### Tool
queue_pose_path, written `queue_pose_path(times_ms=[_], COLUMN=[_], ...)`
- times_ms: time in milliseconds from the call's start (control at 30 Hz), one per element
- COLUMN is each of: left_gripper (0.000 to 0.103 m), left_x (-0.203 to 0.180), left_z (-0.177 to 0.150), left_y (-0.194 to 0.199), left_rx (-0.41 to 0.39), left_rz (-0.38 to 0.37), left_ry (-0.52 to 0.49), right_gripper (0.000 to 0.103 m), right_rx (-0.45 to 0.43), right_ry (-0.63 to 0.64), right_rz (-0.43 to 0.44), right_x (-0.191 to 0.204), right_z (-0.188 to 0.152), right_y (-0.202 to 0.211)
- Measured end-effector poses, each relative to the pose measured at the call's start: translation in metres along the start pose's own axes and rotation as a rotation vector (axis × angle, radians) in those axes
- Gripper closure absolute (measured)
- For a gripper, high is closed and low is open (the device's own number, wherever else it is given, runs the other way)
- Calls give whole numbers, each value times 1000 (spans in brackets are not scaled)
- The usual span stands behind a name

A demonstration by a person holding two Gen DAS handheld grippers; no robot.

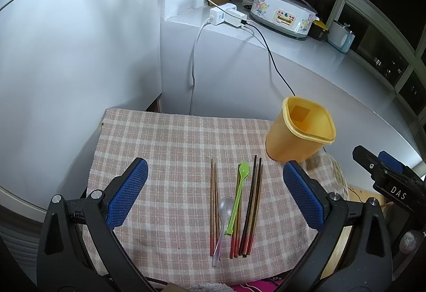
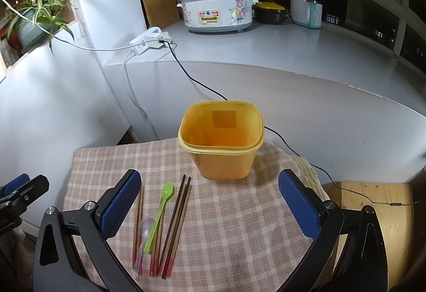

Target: Organize utensils

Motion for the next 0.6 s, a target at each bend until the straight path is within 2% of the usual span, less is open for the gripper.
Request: queue_pose_path(times_ms=[600], left_gripper=[0], left_x=[0], left_z=[1], left_y=[0], left_rx=[0], left_rz=[0], left_ry=[0], right_gripper=[1], right_rx=[2], right_ry=[-5], right_rz=[0], right_x=[-1], right_z=[-3], right_y=[1])
Point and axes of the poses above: each gripper's, at about its wrist camera, not at the fingertips, and y roughly against the way its jaws point, x to its left, z to its top, the point moved 10 cm from there along -y, roughly the way its jaws point, and after that the axes turned 12 degrees about z, right-handed, at the moved point
